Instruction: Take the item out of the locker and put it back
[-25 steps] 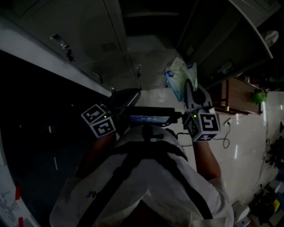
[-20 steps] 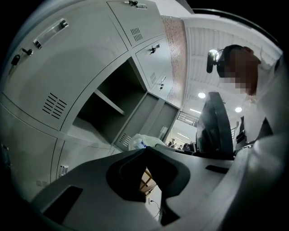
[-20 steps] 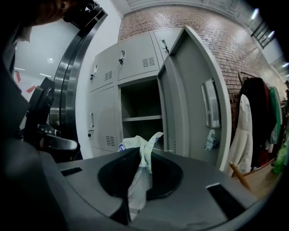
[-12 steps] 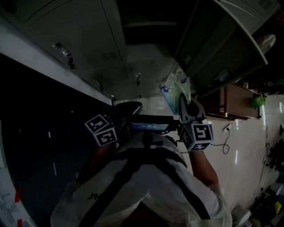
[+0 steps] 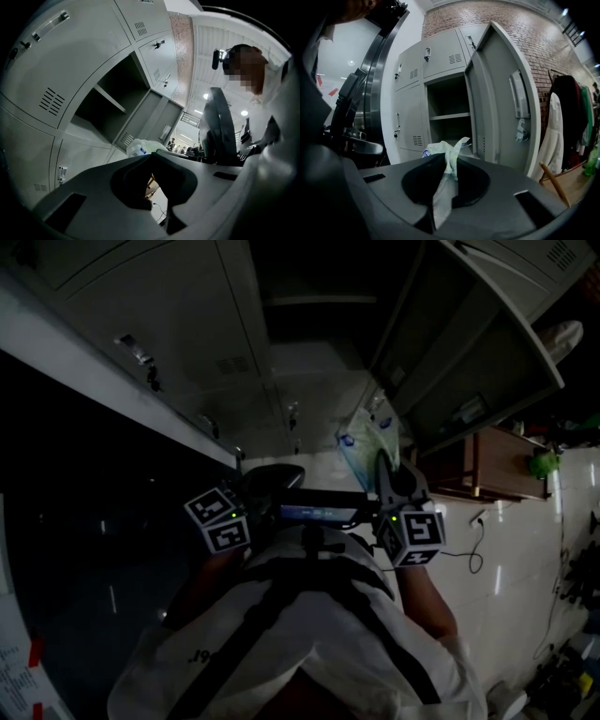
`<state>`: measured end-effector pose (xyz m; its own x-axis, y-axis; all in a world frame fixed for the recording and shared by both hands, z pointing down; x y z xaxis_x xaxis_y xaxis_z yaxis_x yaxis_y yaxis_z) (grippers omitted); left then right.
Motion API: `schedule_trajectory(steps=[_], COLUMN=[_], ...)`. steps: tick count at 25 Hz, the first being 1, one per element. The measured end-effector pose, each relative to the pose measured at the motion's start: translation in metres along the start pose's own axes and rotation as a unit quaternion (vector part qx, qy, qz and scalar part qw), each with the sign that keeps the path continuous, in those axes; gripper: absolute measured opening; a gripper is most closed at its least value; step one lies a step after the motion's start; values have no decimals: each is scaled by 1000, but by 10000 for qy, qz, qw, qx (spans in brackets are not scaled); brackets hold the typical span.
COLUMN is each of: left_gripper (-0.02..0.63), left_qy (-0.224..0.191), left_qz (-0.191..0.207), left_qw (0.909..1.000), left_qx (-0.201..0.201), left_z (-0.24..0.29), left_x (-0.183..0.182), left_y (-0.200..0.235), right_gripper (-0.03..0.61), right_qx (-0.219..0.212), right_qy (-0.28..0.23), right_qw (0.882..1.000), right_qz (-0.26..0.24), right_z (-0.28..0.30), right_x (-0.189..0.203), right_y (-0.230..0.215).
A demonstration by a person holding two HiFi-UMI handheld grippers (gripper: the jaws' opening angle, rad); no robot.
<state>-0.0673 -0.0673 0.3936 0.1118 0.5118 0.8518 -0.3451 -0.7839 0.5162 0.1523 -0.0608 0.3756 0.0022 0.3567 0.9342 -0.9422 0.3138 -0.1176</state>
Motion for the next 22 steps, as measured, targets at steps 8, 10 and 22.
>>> schedule_trajectory(steps=[8,10,22], left_gripper=[0,0,0], left_qy=[-138,-199,-271], left_qz=[62,41,-27], left_qw=[9999,9998,9996], left_qx=[72,80,-66], left_z=[-2,-2,-6], left_x=[-7,-9,-9], left_y=[-2,0,4], right_gripper=[20,20,20], right_qx=[-44,-51,-77], right_qy=[18,0,1], right_qw=[10000,10000,10000], right_qz=[7,-7,-58], right_z=[4,6,9], right_x=[-3,-4,-6], right_y=[-1,0,3])
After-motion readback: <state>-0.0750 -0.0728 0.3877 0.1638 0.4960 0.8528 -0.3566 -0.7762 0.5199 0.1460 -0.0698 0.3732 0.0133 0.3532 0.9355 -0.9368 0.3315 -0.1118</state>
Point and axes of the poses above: the fingertips, and each gripper's own axes: z forward along the fingers, y to its left, x out of its underside, the point moved 7 cm from there along -z, backward along the fingers, and after that the axes turned 4 degrees about y, right-handed, at the moved point
